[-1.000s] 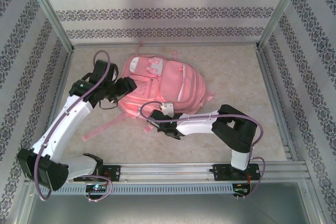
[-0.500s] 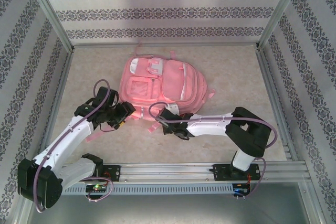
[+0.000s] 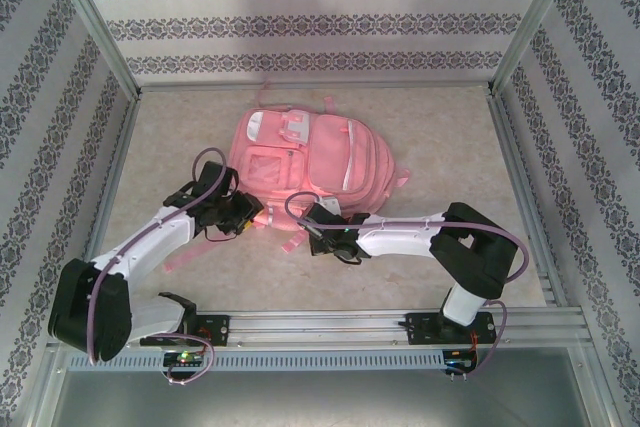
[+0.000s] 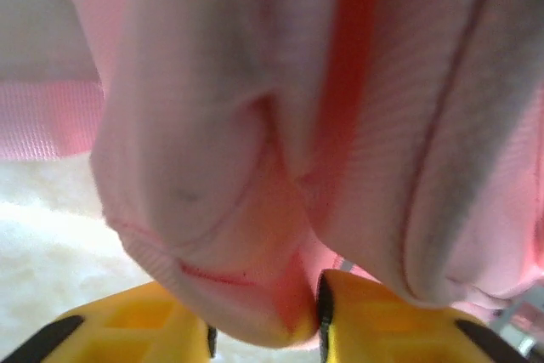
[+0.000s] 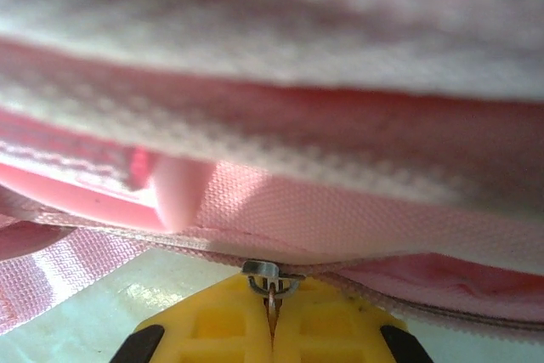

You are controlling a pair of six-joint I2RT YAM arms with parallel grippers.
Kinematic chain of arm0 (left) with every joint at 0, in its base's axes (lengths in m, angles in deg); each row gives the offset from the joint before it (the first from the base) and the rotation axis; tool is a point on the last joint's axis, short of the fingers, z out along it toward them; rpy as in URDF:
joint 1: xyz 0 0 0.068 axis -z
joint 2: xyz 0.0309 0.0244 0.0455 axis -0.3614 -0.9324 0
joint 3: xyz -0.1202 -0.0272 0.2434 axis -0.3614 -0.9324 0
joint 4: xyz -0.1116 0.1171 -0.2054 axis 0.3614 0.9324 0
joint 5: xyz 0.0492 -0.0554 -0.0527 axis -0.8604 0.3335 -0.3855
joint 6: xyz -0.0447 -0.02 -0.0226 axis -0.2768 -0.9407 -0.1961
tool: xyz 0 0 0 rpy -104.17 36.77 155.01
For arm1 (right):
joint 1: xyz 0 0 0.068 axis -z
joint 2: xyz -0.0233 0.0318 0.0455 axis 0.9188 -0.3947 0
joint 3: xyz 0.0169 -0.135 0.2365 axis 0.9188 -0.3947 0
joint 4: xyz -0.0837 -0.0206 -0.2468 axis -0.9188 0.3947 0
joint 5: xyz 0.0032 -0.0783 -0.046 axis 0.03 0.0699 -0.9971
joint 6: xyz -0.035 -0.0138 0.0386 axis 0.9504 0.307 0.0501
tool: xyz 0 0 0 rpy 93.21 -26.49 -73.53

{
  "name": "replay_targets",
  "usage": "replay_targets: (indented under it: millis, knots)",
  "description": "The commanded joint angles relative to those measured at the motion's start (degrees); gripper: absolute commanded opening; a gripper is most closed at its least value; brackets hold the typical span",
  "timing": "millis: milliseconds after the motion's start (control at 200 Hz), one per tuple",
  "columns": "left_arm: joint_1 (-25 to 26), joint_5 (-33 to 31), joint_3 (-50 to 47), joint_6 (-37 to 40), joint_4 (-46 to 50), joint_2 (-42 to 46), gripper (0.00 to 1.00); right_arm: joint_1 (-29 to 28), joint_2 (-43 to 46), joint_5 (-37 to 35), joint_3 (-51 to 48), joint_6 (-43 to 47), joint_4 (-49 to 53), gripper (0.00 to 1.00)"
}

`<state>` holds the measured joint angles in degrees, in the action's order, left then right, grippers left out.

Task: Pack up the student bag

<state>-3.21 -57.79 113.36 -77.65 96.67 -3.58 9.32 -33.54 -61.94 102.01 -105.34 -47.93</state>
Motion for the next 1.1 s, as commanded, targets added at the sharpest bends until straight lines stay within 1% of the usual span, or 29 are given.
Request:
replay_targets:
  millis: [0,60,150,280,395,610,695,740,774,839,889,899,964,989,1019,1099]
  knots:
    - [-0.32,-4.9,0.36,1.7,-0.98,0.05,0.23,1.12,0.35,0.2,0.7,0.58,2.92,0.0]
    - [-0.58,-6.79,1.12,3.13,0.5,-0.16,0.15,1.72,0.54,0.34,0.1,0.97,3.75,0.0]
    - [-1.24,-9.38,2.65,5.43,3.08,-0.64,0.08,2.77,1.52,-0.05,-1.31,2.03,4.71,0.0]
    - [-3.39,-10.28,3.62,6.96,4.16,-0.91,0.02,5.0,4.1,-0.36,-3.96,4.55,5.13,0.0]
    - [-5.09,-10.65,4.75,8.38,4.84,-1.49,0.0,7.06,5.57,-0.67,-5.21,7.59,6.32,0.0]
    - [-7.67,-10.8,8.1,11.75,6.66,-4.14,0.0,12.26,8.69,-1.36,-7.96,10.69,7.74,0.0]
    - [-8.52,-9.56,9.68,13.84,6.18,-5.84,0.0,14.85,10.91,1.22,-8.86,11.23,7.01,0.0]
    - [-8.79,-9.0,11.29,15.48,6.5,-7.49,0.0,15.02,12.13,2.45,-9.15,12.3,6.13,0.0]
    - [-9.05,-8.39,12.85,16.69,6.73,-9.19,0.01,15.01,12.8,4.75,-9.17,13.38,5.28,0.0]
    - [-9.36,-6.49,16.29,18.8,6.91,-12.82,0.06,14.79,12.93,9.62,-8.3,14.74,4.56,0.0]
    - [-9.51,-4.15,20.02,20.7,6.72,-16.27,0.17,14.16,12.31,13.21,-6.97,15.35,4.52,0.0]
    - [-9.47,-3.71,20.84,21.2,6.76,-17.01,0.2,14.0,12.15,14.04,-6.56,15.46,4.5,0.0]
    - [-9.46,-1.69,26.74,22.98,8.04,-21.7,0.48,12.14,10.78,17.39,-3.88,15.66,4.88,0.0]
    - [-9.54,-1.2,28.76,23.3,8.66,-23.05,0.55,11.12,10.18,17.91,-2.71,15.7,4.98,0.0]
    - [-9.62,-0.68,30.86,23.61,9.16,-24.2,0.58,9.85,9.5,18.16,-1.11,15.83,5.26,0.0]
    - [-9.8,0.29,33.93,23.18,10.78,-24.72,0.61,7.0,7.05,18.51,3.71,15.08,6.42,0.0]
